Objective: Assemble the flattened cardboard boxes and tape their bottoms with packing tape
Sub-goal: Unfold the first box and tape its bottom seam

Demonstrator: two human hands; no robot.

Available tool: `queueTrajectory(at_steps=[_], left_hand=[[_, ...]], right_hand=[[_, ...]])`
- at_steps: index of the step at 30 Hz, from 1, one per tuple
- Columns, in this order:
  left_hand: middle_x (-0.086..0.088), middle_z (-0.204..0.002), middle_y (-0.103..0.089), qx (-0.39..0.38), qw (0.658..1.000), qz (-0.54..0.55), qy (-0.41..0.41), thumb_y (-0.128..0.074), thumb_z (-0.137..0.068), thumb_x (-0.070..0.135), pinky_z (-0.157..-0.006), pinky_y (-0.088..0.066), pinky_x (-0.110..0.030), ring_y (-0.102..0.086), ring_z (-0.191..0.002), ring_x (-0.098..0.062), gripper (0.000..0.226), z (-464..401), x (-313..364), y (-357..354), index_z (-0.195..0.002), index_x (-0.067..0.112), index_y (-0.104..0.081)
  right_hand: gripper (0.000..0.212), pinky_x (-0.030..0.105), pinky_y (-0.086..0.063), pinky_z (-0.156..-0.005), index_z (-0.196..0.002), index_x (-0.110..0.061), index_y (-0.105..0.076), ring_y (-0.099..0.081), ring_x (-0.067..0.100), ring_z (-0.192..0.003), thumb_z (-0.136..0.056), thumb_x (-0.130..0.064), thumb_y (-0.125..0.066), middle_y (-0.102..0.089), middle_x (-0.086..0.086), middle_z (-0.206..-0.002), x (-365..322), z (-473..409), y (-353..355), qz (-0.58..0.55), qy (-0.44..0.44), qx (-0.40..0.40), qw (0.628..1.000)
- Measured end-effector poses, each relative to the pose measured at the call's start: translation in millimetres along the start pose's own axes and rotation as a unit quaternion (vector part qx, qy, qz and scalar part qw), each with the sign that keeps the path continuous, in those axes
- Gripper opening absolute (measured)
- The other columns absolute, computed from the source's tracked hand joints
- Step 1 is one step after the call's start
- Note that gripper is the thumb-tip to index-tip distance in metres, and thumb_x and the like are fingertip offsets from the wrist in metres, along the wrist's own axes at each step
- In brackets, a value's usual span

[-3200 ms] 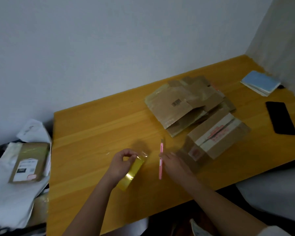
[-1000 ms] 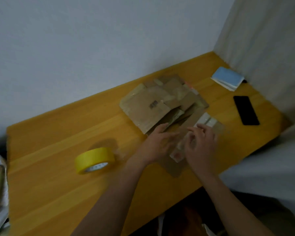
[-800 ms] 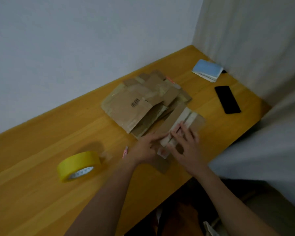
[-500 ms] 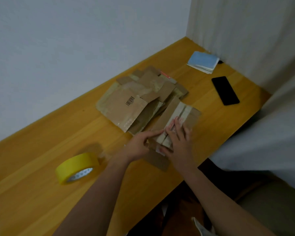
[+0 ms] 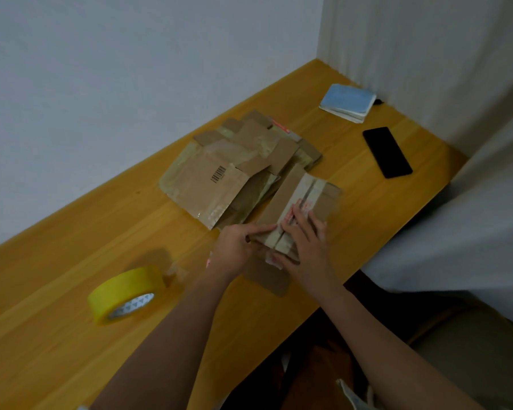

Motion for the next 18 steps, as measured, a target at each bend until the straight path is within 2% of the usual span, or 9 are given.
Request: queueTrajectory(at_steps=[3,5,7,9,11,14,15,16,18], left_hand=[[0.007,-0.117,-0.069,-0.007,1.000,-0.002,0.000,-0.070,-0.080,-0.006,-0.089,-0.053,-0.026,-0.063,-0.110,-0.010,0.047,-1,1,0,-0.114,0.025,-0.072],[0.004,-0.122,-0.067,-0.037,0.999,0.014,0.015,-0.063,-0.081,-0.014,-0.090,-0.052,-0.021,-0.061,-0.116,-0.014,0.054,-3,4,1,-0.116,0.026,-0.070],[0.001,-0.130,-0.060,-0.041,0.999,-0.011,0.022,-0.057,-0.084,-0.013,-0.095,-0.050,-0.026,-0.054,-0.122,-0.017,0.058,-2,11,7,-0.126,0.027,-0.063],[0.000,-0.133,-0.046,-0.007,0.997,-0.037,0.065,-0.058,-0.089,-0.001,-0.097,-0.050,-0.032,-0.052,-0.118,-0.017,0.064,3,10,13,-0.143,0.031,-0.044],[-0.002,-0.127,-0.043,0.054,0.983,-0.021,0.173,-0.056,-0.095,0.011,-0.092,-0.053,-0.037,-0.057,-0.107,-0.020,0.060,16,4,19,-0.147,0.029,-0.033],[-0.004,-0.101,-0.056,0.073,0.928,0.145,0.337,-0.037,-0.104,0.026,-0.081,-0.058,-0.047,-0.067,-0.089,-0.028,0.023,34,2,6,-0.124,0.015,-0.044],[-0.003,-0.096,-0.057,0.069,0.909,0.200,0.359,-0.033,-0.105,0.032,-0.082,-0.057,-0.047,-0.067,-0.089,-0.029,0.019,37,5,-1,-0.113,0.019,-0.046],[-0.002,-0.095,-0.058,0.071,0.907,0.220,0.353,-0.033,-0.104,0.039,-0.086,-0.056,-0.048,-0.066,-0.093,-0.030,0.022,35,11,-2,-0.105,0.023,-0.048],[0.001,-0.107,-0.060,0.082,0.921,0.208,0.319,-0.038,-0.098,0.055,-0.093,-0.052,-0.048,-0.062,-0.104,-0.027,0.036,27,19,1,-0.112,0.025,-0.051]], right_hand=[[0.061,0.057,-0.027,-0.112,-0.135,-0.022,-0.045,-0.011,0.028,-0.144,-0.082,-0.032,-0.075,-0.016,0.000,-0.162,1,0,-5,0.002,-0.015,-0.037,0.999],[0.060,0.051,-0.025,-0.113,-0.135,-0.028,-0.045,-0.012,0.023,-0.144,-0.083,-0.048,-0.067,-0.017,-0.007,-0.161,1,2,5,0.015,-0.007,-0.049,0.999],[0.058,0.043,-0.023,-0.112,-0.133,-0.028,-0.049,-0.019,0.017,-0.142,-0.084,-0.059,-0.055,-0.026,-0.009,-0.158,2,-2,27,-0.014,-0.009,-0.028,0.999],[0.055,0.039,-0.021,-0.115,-0.134,-0.022,-0.048,-0.027,0.018,-0.140,-0.089,-0.053,-0.052,-0.035,-0.004,-0.153,12,-12,57,-0.059,-0.041,0.047,0.996],[0.059,0.041,-0.018,-0.117,-0.143,-0.020,-0.039,-0.023,0.021,-0.143,-0.093,-0.047,-0.054,-0.030,0.000,-0.155,35,-28,71,-0.082,-0.109,0.083,0.987],[0.081,0.048,-0.019,-0.120,-0.155,-0.026,-0.014,-0.009,0.018,-0.148,-0.091,-0.053,-0.057,-0.008,-0.006,-0.162,63,-48,58,-0.152,-0.203,0.004,0.967],[0.086,0.049,-0.023,-0.118,-0.155,-0.028,-0.009,-0.009,0.018,-0.148,-0.089,-0.056,-0.057,-0.006,-0.008,-0.162,67,-51,54,-0.183,-0.217,-0.019,0.959],[0.091,0.049,-0.029,-0.116,-0.156,-0.029,-0.008,-0.014,0.019,-0.147,-0.087,-0.059,-0.059,-0.009,-0.007,-0.160,69,-53,52,-0.200,-0.227,-0.028,0.953],[0.095,0.045,-0.038,-0.109,-0.154,-0.027,-0.017,-0.027,0.021,-0.139,-0.080,-0.063,-0.064,-0.024,-0.003,-0.151,73,-51,54,-0.196,-0.243,-0.014,0.950]])
Point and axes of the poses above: each hand's wrist, its own z-axis away from the middle knuckle, its own y-axis out of the back of the hand, x = y × z, the point moved 8 cm from there along -z, towards the middle knuckle
